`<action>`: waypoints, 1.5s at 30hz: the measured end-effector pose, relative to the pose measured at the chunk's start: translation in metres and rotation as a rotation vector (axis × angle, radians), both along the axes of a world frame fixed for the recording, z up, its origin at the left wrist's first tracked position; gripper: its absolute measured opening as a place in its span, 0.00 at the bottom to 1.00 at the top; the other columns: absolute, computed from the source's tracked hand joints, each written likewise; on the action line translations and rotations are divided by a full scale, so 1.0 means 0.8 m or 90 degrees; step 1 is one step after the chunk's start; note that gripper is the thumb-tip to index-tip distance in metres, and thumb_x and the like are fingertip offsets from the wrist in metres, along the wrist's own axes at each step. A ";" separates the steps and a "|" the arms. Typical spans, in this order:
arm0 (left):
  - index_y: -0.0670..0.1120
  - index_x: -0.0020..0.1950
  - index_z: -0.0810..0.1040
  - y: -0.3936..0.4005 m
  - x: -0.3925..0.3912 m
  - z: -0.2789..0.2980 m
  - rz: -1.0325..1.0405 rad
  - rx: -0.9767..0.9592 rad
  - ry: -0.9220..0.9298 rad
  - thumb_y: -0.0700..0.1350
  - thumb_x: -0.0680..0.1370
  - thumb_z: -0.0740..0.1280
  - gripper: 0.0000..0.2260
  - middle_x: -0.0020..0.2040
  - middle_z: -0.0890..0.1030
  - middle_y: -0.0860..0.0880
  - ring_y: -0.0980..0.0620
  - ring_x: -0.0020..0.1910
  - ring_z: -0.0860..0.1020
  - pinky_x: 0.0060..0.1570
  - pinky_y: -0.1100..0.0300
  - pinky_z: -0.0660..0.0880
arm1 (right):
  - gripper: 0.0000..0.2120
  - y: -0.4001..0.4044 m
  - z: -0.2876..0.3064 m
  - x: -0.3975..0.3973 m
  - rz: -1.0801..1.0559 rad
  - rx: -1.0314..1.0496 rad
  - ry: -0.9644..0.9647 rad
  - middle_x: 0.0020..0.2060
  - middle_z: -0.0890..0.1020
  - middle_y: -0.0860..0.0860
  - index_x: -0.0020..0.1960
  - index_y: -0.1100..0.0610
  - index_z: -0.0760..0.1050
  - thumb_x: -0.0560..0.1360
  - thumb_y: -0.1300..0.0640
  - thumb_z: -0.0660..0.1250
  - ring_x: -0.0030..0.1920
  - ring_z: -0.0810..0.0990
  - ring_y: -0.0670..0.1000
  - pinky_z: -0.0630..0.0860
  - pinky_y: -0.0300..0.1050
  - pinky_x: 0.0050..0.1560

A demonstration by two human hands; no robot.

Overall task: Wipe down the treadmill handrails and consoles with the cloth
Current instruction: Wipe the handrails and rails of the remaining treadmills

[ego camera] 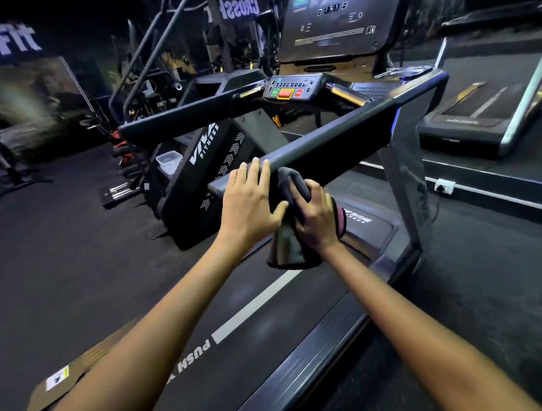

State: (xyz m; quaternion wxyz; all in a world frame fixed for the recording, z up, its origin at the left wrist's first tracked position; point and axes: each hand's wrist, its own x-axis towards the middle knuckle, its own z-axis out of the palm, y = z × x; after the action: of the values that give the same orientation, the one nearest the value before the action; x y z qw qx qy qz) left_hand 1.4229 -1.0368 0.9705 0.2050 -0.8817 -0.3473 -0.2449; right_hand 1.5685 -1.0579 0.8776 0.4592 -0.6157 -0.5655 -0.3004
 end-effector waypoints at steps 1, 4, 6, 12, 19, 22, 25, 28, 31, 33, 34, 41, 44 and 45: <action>0.38 0.71 0.67 0.004 -0.006 0.006 -0.025 0.012 0.011 0.64 0.70 0.57 0.38 0.69 0.70 0.38 0.37 0.65 0.70 0.67 0.46 0.62 | 0.27 0.000 -0.001 0.005 0.003 -0.004 -0.001 0.55 0.70 0.58 0.70 0.53 0.62 0.71 0.52 0.59 0.46 0.75 0.61 0.74 0.51 0.38; 0.42 0.71 0.68 0.019 -0.027 0.016 -0.066 0.056 0.077 0.70 0.68 0.52 0.42 0.70 0.71 0.44 0.41 0.64 0.72 0.64 0.43 0.64 | 0.29 0.003 0.015 0.002 -0.019 0.005 0.127 0.52 0.74 0.61 0.69 0.55 0.65 0.68 0.55 0.59 0.44 0.77 0.63 0.76 0.53 0.40; 0.42 0.71 0.68 0.023 -0.034 0.010 -0.064 0.092 0.093 0.71 0.69 0.53 0.42 0.70 0.71 0.46 0.41 0.64 0.73 0.64 0.39 0.63 | 0.29 0.006 0.026 -0.020 -0.023 0.028 0.238 0.50 0.75 0.62 0.68 0.57 0.70 0.67 0.56 0.58 0.45 0.78 0.63 0.75 0.53 0.43; 0.41 0.60 0.76 0.015 -0.024 -0.024 -0.089 0.104 -0.174 0.59 0.72 0.64 0.25 0.64 0.77 0.45 0.45 0.60 0.75 0.63 0.49 0.63 | 0.28 -0.009 -0.007 -0.039 0.034 0.000 0.121 0.55 0.71 0.56 0.69 0.52 0.66 0.68 0.54 0.60 0.46 0.77 0.61 0.75 0.51 0.42; 0.33 0.57 0.76 0.021 -0.044 -0.026 -0.205 0.007 -0.352 0.44 0.75 0.65 0.16 0.60 0.77 0.37 0.46 0.58 0.72 0.63 0.56 0.67 | 0.28 -0.007 0.020 -0.050 -0.023 0.000 0.269 0.51 0.75 0.59 0.67 0.55 0.71 0.67 0.55 0.58 0.49 0.76 0.60 0.74 0.53 0.45; 0.34 0.60 0.73 0.027 -0.046 -0.032 -0.207 0.031 -0.288 0.48 0.77 0.63 0.20 0.61 0.75 0.37 0.44 0.59 0.70 0.64 0.53 0.64 | 0.28 -0.016 0.011 -0.077 0.021 0.008 0.164 0.53 0.75 0.58 0.69 0.52 0.67 0.68 0.55 0.59 0.46 0.76 0.59 0.72 0.48 0.42; 0.34 0.64 0.70 0.033 -0.045 -0.043 -0.172 0.083 -0.240 0.54 0.80 0.58 0.24 0.63 0.71 0.39 0.42 0.62 0.67 0.66 0.49 0.62 | 0.26 -0.020 -0.013 -0.067 0.037 -0.015 0.036 0.56 0.70 0.56 0.69 0.51 0.64 0.71 0.53 0.59 0.48 0.75 0.58 0.69 0.48 0.41; 0.35 0.65 0.67 0.040 -0.045 -0.051 -0.175 0.135 -0.221 0.56 0.80 0.55 0.26 0.64 0.66 0.41 0.40 0.63 0.65 0.68 0.48 0.60 | 0.27 -0.020 -0.015 -0.055 -0.025 -0.040 0.107 0.55 0.71 0.58 0.68 0.53 0.67 0.69 0.54 0.58 0.49 0.72 0.58 0.73 0.50 0.42; 0.36 0.66 0.66 0.048 -0.045 -0.054 -0.198 0.170 -0.218 0.57 0.80 0.53 0.26 0.64 0.65 0.42 0.41 0.62 0.65 0.66 0.46 0.62 | 0.28 -0.018 0.007 -0.062 -0.076 -0.055 0.255 0.53 0.74 0.61 0.68 0.56 0.71 0.68 0.54 0.55 0.49 0.76 0.61 0.74 0.55 0.46; 0.37 0.65 0.66 0.051 -0.043 -0.052 -0.218 0.183 -0.226 0.58 0.80 0.52 0.26 0.63 0.66 0.42 0.41 0.62 0.66 0.64 0.45 0.63 | 0.29 -0.017 0.018 -0.072 -0.079 -0.044 0.273 0.52 0.74 0.61 0.69 0.56 0.70 0.68 0.54 0.55 0.48 0.77 0.62 0.74 0.55 0.46; 0.37 0.65 0.66 0.051 -0.042 -0.052 -0.229 0.182 -0.232 0.58 0.80 0.52 0.26 0.63 0.66 0.42 0.41 0.61 0.66 0.63 0.44 0.64 | 0.29 -0.018 0.017 -0.077 -0.071 -0.041 0.262 0.52 0.74 0.61 0.69 0.55 0.69 0.68 0.54 0.55 0.47 0.77 0.61 0.74 0.54 0.46; 0.34 0.64 0.70 0.056 -0.062 -0.040 -0.317 0.167 -0.176 0.59 0.79 0.55 0.29 0.63 0.72 0.37 0.42 0.63 0.68 0.66 0.48 0.65 | 0.28 -0.023 -0.022 -0.088 -0.063 -0.062 0.185 0.53 0.75 0.63 0.70 0.53 0.64 0.70 0.54 0.58 0.46 0.77 0.63 0.75 0.53 0.42; 0.31 0.65 0.69 0.063 -0.076 -0.029 -0.370 0.150 -0.149 0.59 0.79 0.57 0.31 0.65 0.72 0.34 0.42 0.65 0.67 0.69 0.52 0.63 | 0.27 -0.015 0.001 -0.100 -0.113 -0.027 0.288 0.50 0.74 0.63 0.68 0.60 0.69 0.69 0.56 0.57 0.45 0.77 0.63 0.77 0.57 0.43; 0.30 0.65 0.69 0.064 -0.079 -0.028 -0.379 0.133 -0.159 0.59 0.79 0.58 0.32 0.66 0.71 0.33 0.42 0.66 0.67 0.70 0.55 0.61 | 0.27 -0.014 0.007 -0.108 -0.118 -0.015 0.292 0.50 0.74 0.63 0.68 0.60 0.69 0.69 0.56 0.57 0.45 0.77 0.63 0.77 0.57 0.43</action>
State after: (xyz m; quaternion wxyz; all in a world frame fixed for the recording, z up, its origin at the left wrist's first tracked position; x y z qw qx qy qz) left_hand 1.3597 -0.9855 0.9484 0.1698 -0.8819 -0.0702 -0.4341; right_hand 1.4824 -1.0690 0.8835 0.5390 -0.7221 -0.3912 -0.1871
